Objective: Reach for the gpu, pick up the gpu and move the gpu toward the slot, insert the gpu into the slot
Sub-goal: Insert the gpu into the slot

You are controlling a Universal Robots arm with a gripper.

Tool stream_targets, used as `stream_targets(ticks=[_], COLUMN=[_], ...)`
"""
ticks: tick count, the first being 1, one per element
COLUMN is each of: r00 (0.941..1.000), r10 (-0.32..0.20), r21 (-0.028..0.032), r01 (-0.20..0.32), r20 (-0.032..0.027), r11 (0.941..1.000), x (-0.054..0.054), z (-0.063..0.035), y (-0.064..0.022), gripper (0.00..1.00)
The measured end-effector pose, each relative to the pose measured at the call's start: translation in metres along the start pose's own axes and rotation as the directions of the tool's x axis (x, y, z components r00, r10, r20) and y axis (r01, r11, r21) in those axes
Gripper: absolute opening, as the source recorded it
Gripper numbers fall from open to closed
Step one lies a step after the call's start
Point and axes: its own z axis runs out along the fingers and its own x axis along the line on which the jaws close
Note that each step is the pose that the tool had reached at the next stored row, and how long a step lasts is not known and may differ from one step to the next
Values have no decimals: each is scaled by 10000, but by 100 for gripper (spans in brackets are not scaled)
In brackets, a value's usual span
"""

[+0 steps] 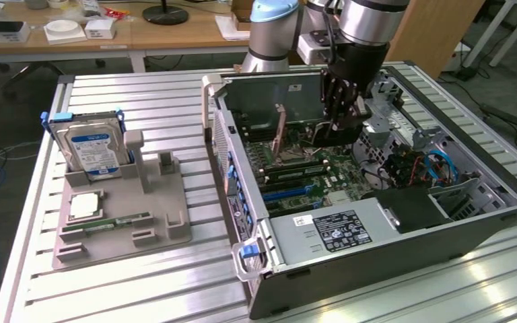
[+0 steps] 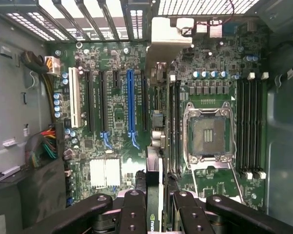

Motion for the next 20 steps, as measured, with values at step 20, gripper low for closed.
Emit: stream_targets(ticks=[20], r00=[10000], r10=[0], r21=[-1], r01=[0], r20=[1], r11=[10000], x=[48], z=[10], y=[50], gripper=[26])
